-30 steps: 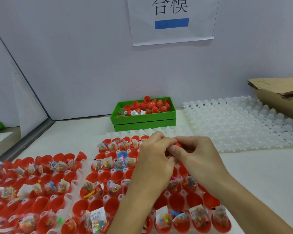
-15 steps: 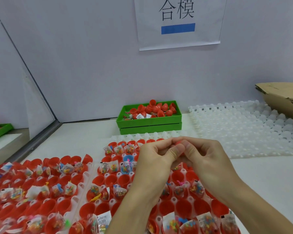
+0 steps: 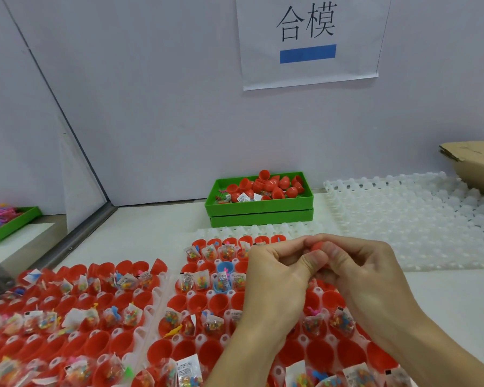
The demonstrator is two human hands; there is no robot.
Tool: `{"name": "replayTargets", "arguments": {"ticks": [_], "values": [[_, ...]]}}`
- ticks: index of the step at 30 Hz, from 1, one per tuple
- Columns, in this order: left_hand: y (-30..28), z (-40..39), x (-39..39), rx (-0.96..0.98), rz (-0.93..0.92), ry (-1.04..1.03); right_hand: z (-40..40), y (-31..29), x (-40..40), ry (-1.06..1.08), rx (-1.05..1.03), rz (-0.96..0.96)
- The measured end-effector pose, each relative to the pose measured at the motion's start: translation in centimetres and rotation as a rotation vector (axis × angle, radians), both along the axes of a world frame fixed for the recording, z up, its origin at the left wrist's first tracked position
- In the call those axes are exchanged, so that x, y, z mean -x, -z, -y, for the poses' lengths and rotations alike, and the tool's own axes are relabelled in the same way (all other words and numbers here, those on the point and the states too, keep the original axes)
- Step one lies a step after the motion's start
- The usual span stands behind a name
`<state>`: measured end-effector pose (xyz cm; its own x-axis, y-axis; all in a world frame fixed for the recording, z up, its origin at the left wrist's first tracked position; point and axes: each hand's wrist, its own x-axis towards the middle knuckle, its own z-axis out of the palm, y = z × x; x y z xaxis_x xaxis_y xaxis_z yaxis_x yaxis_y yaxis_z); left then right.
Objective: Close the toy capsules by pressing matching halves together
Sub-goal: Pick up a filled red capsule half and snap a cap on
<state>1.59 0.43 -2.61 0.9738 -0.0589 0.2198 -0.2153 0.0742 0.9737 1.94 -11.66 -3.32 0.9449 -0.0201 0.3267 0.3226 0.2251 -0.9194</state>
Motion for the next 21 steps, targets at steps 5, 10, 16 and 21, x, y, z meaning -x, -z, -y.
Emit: {"name": "replayTargets", "arguments": {"ticks": [5,10,16,21], "values": [[0.1,0.0,-0.1,-0.003,0.013,0.002,0.0,0.0,-0.2,-0.001,-0.023,0.007],[0.0,-0.3,-0.3,-0.009,0.052,0.028,0.2,-0.3,-0.5,-0.098,-0.088,-0.052],[0.4,-0.3,-0.6,0.013,-0.021,0.052,0.1,-0.6,-0.4,-0.172,-0.248,-0.164],[0.3,-0.5,-0.8,-0.104,0.062,0.036,0.1,-1.0,-0.1,-0.201,-0.333,-0.204]]}}
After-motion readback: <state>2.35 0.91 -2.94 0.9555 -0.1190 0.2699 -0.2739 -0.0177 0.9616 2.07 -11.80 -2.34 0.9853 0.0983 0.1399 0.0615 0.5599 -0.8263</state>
